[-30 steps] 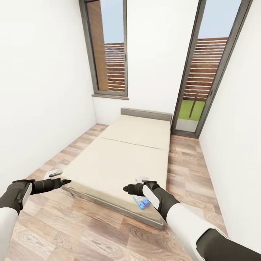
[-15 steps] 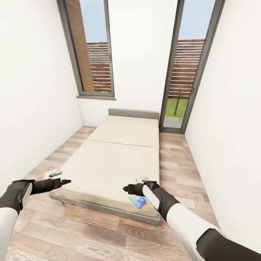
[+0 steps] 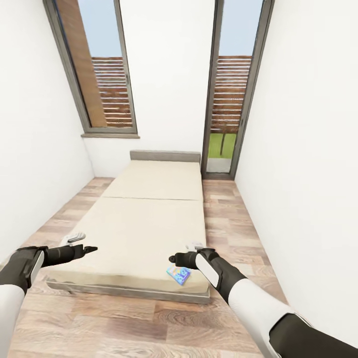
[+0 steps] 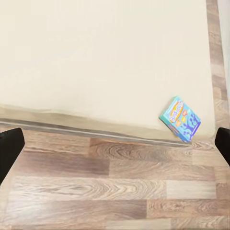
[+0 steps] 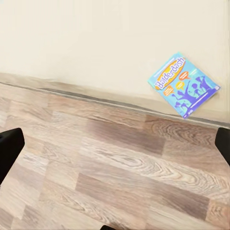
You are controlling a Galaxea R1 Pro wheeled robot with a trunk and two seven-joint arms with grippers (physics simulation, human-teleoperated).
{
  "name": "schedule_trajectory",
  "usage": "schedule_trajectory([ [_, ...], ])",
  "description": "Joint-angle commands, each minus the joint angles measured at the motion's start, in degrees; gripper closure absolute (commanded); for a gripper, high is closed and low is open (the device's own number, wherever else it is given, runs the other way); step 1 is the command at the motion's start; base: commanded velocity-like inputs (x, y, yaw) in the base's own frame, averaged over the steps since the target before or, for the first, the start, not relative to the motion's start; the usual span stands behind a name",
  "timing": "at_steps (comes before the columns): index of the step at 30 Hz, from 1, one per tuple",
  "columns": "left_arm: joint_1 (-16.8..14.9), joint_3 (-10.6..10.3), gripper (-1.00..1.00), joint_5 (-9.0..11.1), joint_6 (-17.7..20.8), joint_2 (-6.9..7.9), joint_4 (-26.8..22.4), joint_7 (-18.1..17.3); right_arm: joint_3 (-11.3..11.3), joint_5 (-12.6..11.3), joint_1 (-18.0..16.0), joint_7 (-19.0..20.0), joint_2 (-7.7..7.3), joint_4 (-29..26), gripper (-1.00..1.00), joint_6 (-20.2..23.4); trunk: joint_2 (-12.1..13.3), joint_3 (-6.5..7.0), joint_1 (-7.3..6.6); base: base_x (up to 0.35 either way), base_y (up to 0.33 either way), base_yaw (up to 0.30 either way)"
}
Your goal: Put all the toys in the child's room - the three board games (two on the bed and one on the table), the two jigsaw puzzles on the table, and the tennis ball on the table - inside the toy box on the table in the child's room.
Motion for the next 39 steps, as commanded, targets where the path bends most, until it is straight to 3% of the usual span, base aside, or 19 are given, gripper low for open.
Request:
schedule_trajectory([
  [1,-0.1,0.4,-1.00,-0.6,0.3,-0.06,-0.1,-0.5,0.2,-0.3,-0.1,-0.3,0.00,0.0,-1.00,0.1,-0.1,-0.13,0.04,0.000,0.226,-0.264],
  [18,-0.1,0.4,-1.00,-0.5,0.3,-0.06,-0.1,-0.5,0.2,-0.3,-0.1,-0.3,0.00,0.0,-1.00,-0.1,-0.1,-0.13,0.04,0.000,0.119,-0.245],
  [39,-0.1,0.4,-1.00,-0.5,0.3,-0.11,-0.1,-0.5,0.4,-0.1,-0.1,-0.3,0.00,-0.1,-1.00,-0.3,-0.1,-0.13,0.04,0.000,0.058,-0.015],
])
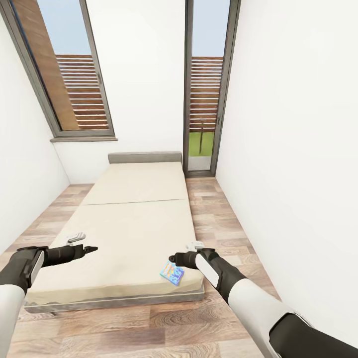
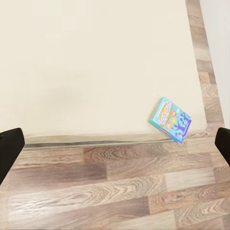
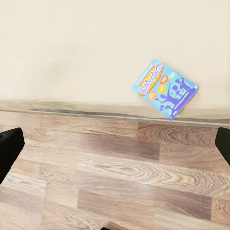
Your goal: Put all the toys in the child's room - the three board games (two on the bed and one on the table), the two jigsaw puzzles on the table, and the tennis ball on the table - inside the toy box on the table in the child's room.
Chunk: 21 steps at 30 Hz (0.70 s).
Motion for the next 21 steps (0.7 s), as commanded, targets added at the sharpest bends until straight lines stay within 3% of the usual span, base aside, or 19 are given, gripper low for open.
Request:
schedule_trajectory([
  [1,-0.1,0.4,-1.00,-0.6,0.3,-0.01,-0.1,-0.5,0.2,-0.3,-0.1,-0.3,0.00,0.0,-1.00,0.1,-0.1,-0.13,0.04,0.000,0.000,0.000],
  [21,-0.1,0.4,-1.00,-0.4,0.3,-0.02,-0.1,-1.3,0.2,-0.4,-0.1,-0.3,0.00,0.0,-1.00,0.1,-0.1,-0.13,0.04,0.000,0.000,0.000],
])
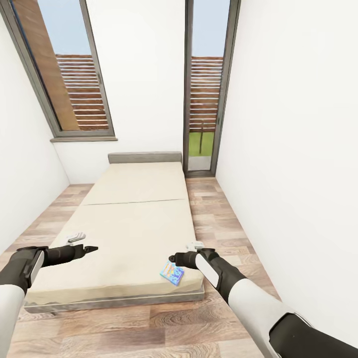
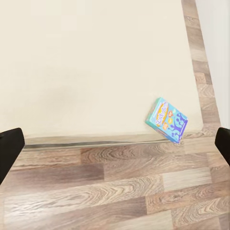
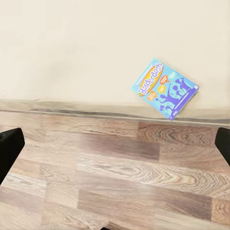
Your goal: Put all the toys in the child's room - the three board games (two on the bed and one on the table), the two jigsaw puzzles on the table, and the tennis ball on the table - inside the toy box on the table in the child's room.
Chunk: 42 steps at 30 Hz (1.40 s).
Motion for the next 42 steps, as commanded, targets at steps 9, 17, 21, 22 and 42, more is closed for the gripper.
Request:
schedule_trajectory([
  [9,-0.1,0.4,-1.00,-0.5,0.3,-0.07,-0.1,-0.6,0.2,-0.4,-0.1,0.1,0.00,-0.3,-1.00,-2.5,-0.1,-0.13,0.04,0.000,0.000,0.000],
  [17,-0.1,0.5,-1.00,-0.3,0.5,-1.58,0.1,-0.9,0.2,-0.5,0.8,1.9,0.00,-4.8,-1.00,-4.9,-0.1,-0.13,0.04,0.000,0.000,0.000],
  [21,-0.1,0.5,-1.00,-0.4,0.6,-3.58,0.7,-0.8,0.0,-0.4,5.5,3.9,0.00,-14.9,-1.00,-4.9,-0.1,-0.13,0.04,0.000,0.000,0.000],
  [22,-0.1,0.5,-1.00,-0.4,0.6,-3.86,1.0,-0.8,0.0,-0.4,6.5,4.1,0.00,-17.1,-1.00,-4.9,-0.1,-0.13,0.04,0.000,0.000,0.000],
  [42,-0.1,0.8,-1.00,0.0,0.3,-6.78,8.2,-1.0,-3.2,-3.2,20.2,5.3,-8.08,-50.0,-1.00,-4.6,-7.3,-3.36,3.99,0.000,0.000,0.000],
])
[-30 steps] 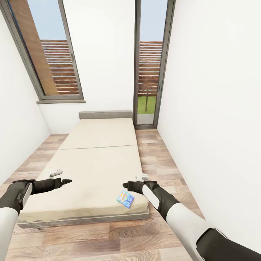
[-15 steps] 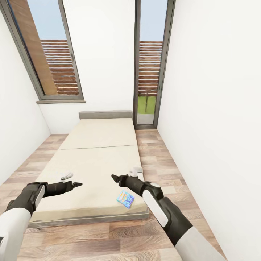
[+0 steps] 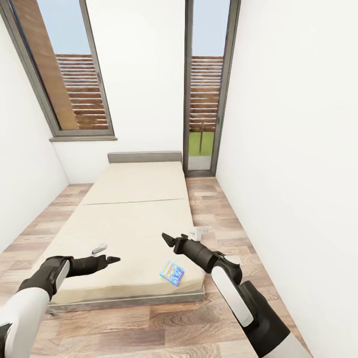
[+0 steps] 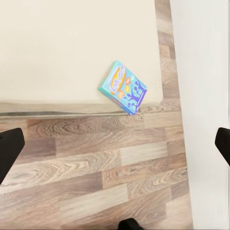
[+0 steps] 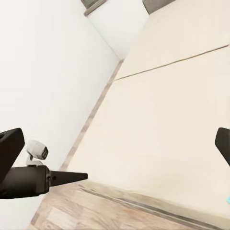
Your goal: Put all the toys in the child's room - the three board games (two on the bed and one on the table), the two jigsaw puzzles on the table, and the tennis ball on the table - inside the toy box on the table in the child's room.
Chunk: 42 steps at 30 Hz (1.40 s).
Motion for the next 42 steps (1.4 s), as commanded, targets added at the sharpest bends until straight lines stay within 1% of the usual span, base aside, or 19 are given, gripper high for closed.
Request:
schedule_trajectory([
  [1,-0.1,0.5,-1.00,-0.6,0.4,-0.14,0.2,-0.6,-0.1,-0.2,0.0,0.1,0.02,-0.1,-1.00,0.3,-0.5,-0.29,0.25,0.000,0.000,0.000],
  [8,-0.1,0.6,-1.00,-0.5,0.2,-0.50,2.9,-3.1,-0.2,-0.3,0.0,0.1,0.43,-0.4,-1.00,0.2,-3.3,-1.55,1.79,0.000,0.000,0.000],
  [10,-0.1,0.7,-1.00,-0.4,0.2,-0.80,3.2,-3.7,-0.2,-0.3,0.0,0.1,0.44,-0.4,-1.00,0.2,-4.1,-1.90,2.23,0.000,0.000,0.000],
  [12,-0.1,0.7,-1.00,0.5,0.2,-1.64,3.5,-5.2,-0.2,-0.3,0.0,0.1,0.44,-0.3,-1.00,0.2,-4.9,-2.26,2.67,0.000,0.000,0.000],
  [16,-0.1,0.6,-1.00,1.6,0.2,-2.42,3.7,-6.7,-0.2,-0.3,0.0,0.1,0.30,-0.4,-1.00,0.1,-6.5,-2.98,3.54,0.000,0.000,0.000],
  [19,-0.1,0.6,-1.00,1.9,0.2,-2.87,3.8,-7.3,-0.2,-0.2,0.0,0.1,0.22,-0.3,-1.00,0.1,-7.7,-3.52,4.20,0.000,0.000,0.000],
  [24,-0.1,0.5,-1.00,2.1,0.2,-3.42,3.8,-7.5,-0.3,-0.2,0.0,0.1,0.10,-0.3,-1.00,0.0,-9.7,-4.42,5.30,0.000,0.000,0.000],
  [26,-0.1,0.5,-1.00,2.1,0.2,-4.06,3.8,-7.6,-0.3,-0.2,0.0,0.1,0.07,-0.3,-1.00,0.1,-10.5,-4.78,5.74,0.000,0.000,0.000],
  [31,-0.1,0.5,-1.00,2.1,0.2,-4.90,3.8,-7.6,-0.4,-0.2,0.0,0.1,0.13,-0.2,-1.00,0.1,-12.6,-5.67,6.84,0.000,0.000,0.000],
  [42,-0.1,0.4,-1.00,2.1,0.2,-5.10,3.8,-7.6,-0.3,-0.1,0.0,0.0,0.56,0.1,-1.00,0.1,-17.0,-7.65,9.25,0.000,0.000,0.000],
])
